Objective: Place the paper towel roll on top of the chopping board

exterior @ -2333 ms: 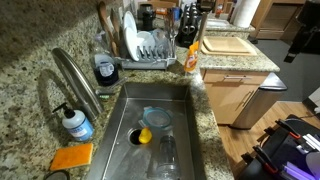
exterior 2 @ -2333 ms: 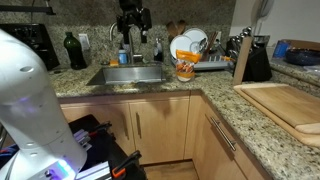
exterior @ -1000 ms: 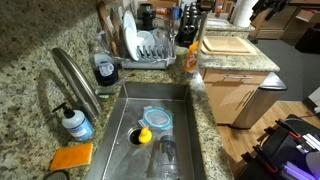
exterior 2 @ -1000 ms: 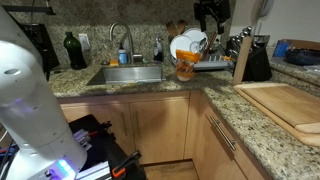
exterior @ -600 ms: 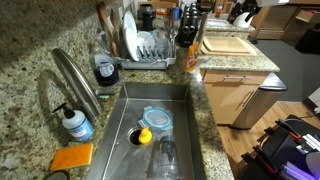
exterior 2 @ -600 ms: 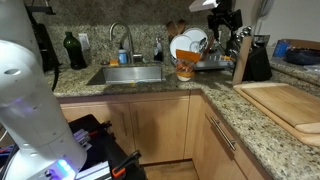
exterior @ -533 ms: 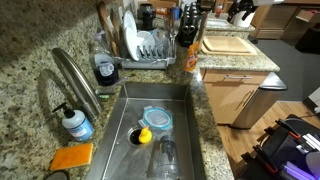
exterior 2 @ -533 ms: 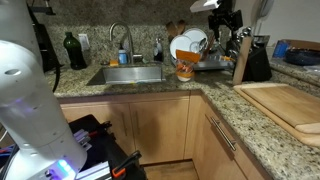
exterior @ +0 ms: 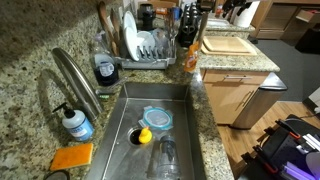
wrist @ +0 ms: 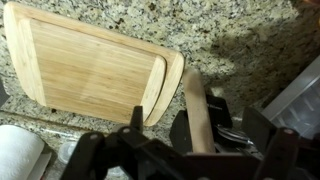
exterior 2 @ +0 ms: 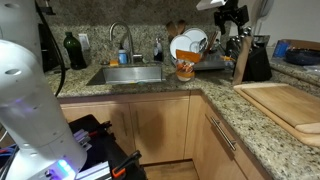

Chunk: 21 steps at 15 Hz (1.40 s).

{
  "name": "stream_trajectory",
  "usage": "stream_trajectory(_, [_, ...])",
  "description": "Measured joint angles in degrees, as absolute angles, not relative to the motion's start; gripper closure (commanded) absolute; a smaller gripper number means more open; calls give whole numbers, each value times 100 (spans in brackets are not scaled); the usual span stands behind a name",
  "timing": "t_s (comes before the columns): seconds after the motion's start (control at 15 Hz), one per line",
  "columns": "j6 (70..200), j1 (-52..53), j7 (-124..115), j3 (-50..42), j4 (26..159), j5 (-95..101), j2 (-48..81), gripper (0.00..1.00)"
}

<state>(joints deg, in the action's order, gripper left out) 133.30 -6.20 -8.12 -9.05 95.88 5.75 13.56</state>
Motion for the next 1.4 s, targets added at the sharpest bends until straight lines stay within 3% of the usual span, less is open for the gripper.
stream_trajectory(0.87, [13971,-739,-1046,-889,6949,137,3736,0])
stream_trajectory(1.4, [14012,-784,-1055,-907,6718,40,4054,0])
